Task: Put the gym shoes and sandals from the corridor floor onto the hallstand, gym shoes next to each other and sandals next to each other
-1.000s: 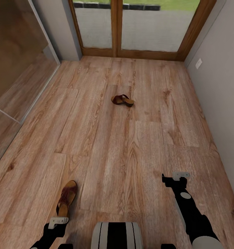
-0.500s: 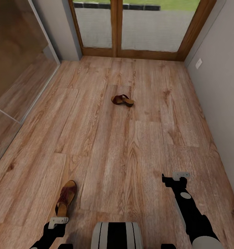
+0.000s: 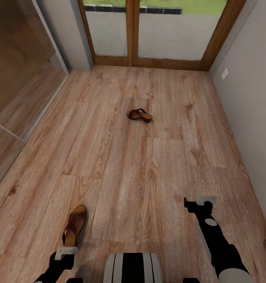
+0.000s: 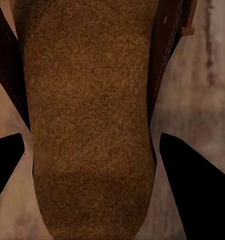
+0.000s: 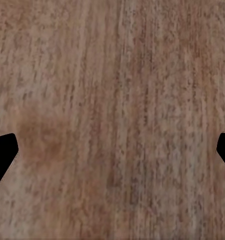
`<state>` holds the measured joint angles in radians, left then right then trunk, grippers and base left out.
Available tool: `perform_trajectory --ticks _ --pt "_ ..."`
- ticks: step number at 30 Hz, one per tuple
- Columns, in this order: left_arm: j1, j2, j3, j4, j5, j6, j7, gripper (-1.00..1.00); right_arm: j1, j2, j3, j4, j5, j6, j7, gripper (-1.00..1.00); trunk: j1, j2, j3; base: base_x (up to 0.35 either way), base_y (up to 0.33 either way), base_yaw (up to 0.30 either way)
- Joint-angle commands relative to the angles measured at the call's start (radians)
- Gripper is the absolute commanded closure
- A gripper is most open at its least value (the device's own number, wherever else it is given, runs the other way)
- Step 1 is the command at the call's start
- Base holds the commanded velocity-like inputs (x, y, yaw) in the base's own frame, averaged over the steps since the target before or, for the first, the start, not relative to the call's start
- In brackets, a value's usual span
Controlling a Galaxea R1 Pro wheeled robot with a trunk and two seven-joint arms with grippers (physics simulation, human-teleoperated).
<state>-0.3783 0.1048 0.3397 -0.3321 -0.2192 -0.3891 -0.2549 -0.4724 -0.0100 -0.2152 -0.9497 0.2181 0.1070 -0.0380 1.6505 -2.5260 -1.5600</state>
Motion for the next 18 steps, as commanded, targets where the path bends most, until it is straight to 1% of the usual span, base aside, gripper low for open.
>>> perform_trajectory --ticks 1,18 --pt "-0.001 -0.001 0.008 0.001 -0.009 -0.004 -0.006 1.00 0.000 0.000 0.000 -0.001 0.010 0.007 -0.002 -1.00 -0.001 0.000 0.003 0.000 0.000 0.000" --pt "-0.001 -0.001 0.010 0.001 -0.009 -0.004 -0.006 1.00 0.000 -0.001 0.000 0.007 0.013 0.003 -0.002 -1.00 -0.008 0.004 0.069 0.000 0.000 0.000"
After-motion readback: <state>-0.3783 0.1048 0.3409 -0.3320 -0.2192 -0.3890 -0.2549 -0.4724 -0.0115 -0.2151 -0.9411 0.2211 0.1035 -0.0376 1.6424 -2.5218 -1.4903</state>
